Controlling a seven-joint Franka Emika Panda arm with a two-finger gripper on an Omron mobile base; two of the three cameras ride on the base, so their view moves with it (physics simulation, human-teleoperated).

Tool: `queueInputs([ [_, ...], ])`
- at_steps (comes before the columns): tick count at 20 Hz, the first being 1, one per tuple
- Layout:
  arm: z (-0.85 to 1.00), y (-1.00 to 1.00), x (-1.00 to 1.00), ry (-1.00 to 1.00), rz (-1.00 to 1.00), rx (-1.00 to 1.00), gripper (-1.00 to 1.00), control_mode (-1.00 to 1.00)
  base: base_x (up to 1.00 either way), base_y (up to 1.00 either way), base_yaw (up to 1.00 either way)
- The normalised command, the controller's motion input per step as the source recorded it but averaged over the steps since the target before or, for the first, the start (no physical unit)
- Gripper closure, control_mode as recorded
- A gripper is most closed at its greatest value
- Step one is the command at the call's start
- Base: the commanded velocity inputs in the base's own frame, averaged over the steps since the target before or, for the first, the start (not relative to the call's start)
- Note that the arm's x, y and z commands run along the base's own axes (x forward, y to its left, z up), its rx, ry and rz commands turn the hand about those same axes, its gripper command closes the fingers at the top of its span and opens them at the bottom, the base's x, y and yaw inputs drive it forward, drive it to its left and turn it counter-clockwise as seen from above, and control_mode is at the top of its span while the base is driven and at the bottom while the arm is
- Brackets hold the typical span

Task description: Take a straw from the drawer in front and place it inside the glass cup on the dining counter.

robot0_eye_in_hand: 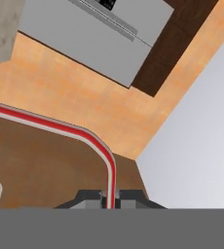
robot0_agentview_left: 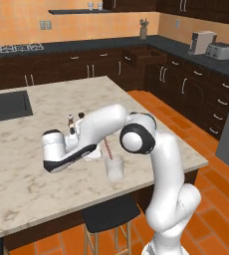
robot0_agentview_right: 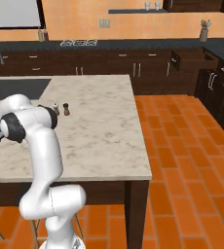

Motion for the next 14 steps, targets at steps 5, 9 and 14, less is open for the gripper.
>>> queueInputs([
  [5,-0.29,0.02,0.19,0.03,0.0,0.01,1.0,-1.0,0.0,0.0,0.0],
  [9,-0.22,-0.01,-0.13,0.03,0.0,0.05,1.0,-1.0,0.0,0.0,0.0],
  [14,-0.21,-0.12,-0.09,0.03,0.0,0.07,1.0,-1.0,0.0,0.0,0.0],
])
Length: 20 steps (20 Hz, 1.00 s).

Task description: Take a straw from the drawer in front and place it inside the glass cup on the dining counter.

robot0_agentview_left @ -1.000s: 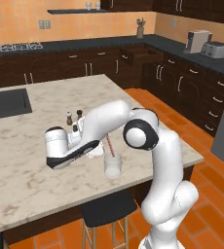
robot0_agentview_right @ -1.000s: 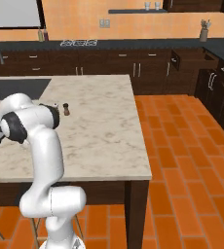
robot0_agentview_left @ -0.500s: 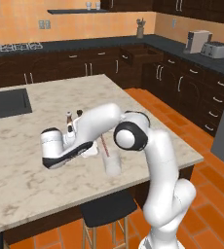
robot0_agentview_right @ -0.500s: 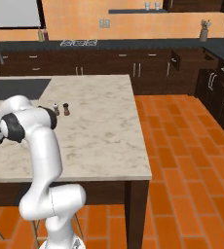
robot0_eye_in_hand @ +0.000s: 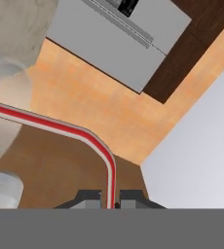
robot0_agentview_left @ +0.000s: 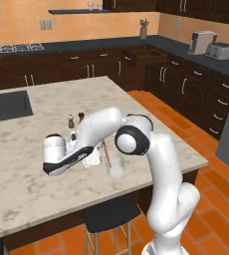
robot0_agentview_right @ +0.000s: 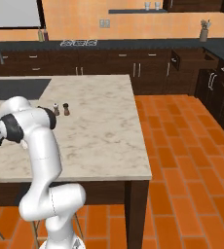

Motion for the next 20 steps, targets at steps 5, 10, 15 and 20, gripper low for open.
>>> queueInputs([
  [5,-0.23,-0.26,0.0,0.06,0.0,0.09,-1.0,-1.0,0.0,0.0,0.0],
  [10,0.01,-0.31,-0.13,0.01,0.0,0.13,-1.0,-1.0,0.0,0.0,0.0],
  [15,0.37,-0.08,-0.17,0.0,0.0,0.25,-1.0,-1.0,0.0,0.0,0.0],
  [20,0.58,0.0,-0.05,0.01,0.04,0.4,-1.0,-1.0,0.0,0.0,0.0],
])
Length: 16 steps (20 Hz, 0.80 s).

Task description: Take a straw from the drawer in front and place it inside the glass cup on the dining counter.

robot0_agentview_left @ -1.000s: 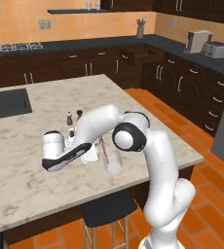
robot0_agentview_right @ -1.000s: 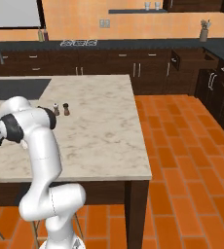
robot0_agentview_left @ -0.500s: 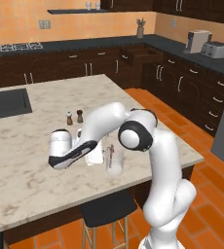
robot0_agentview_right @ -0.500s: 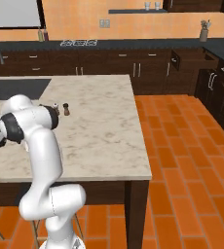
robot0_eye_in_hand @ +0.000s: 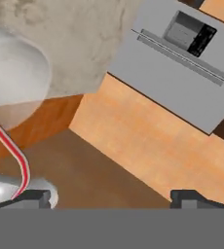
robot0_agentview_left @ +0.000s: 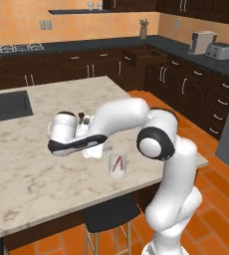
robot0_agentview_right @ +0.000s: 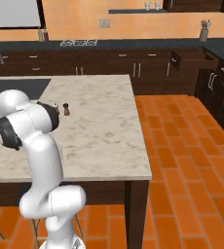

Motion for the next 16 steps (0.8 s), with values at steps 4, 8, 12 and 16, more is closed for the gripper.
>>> queueInputs([
  [4,0.95,-0.27,-0.42,0.0,0.03,0.45,-1.0,-1.0,0.0,0.0,0.0],
  [8,0.83,-0.92,-0.99,0.0,0.0,0.55,-1.0,-1.0,0.0,0.0,0.0],
  [12,0.36,-1.0,-1.0,0.0,0.03,0.59,-1.0,-1.0,0.0,0.0,0.0],
  [16,0.04,-1.0,-0.83,0.0,0.06,0.54,-1.0,-1.0,0.0,0.0,0.0],
])
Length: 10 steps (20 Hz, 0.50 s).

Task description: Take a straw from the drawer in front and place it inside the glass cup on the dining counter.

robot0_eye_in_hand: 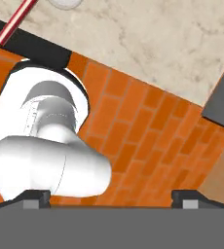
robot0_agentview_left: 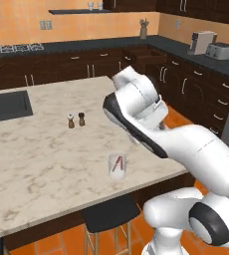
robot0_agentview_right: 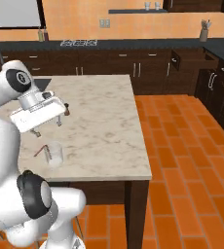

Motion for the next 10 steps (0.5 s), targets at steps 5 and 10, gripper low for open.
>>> queueInputs([
  [5,0.0,-0.97,-0.31,0.01,0.04,0.47,-1.0,-1.0,0.0,0.0,0.0],
  [10,0.0,-0.77,-0.02,0.0,0.06,0.29,-1.0,-1.0,0.0,0.0,0.0],
])
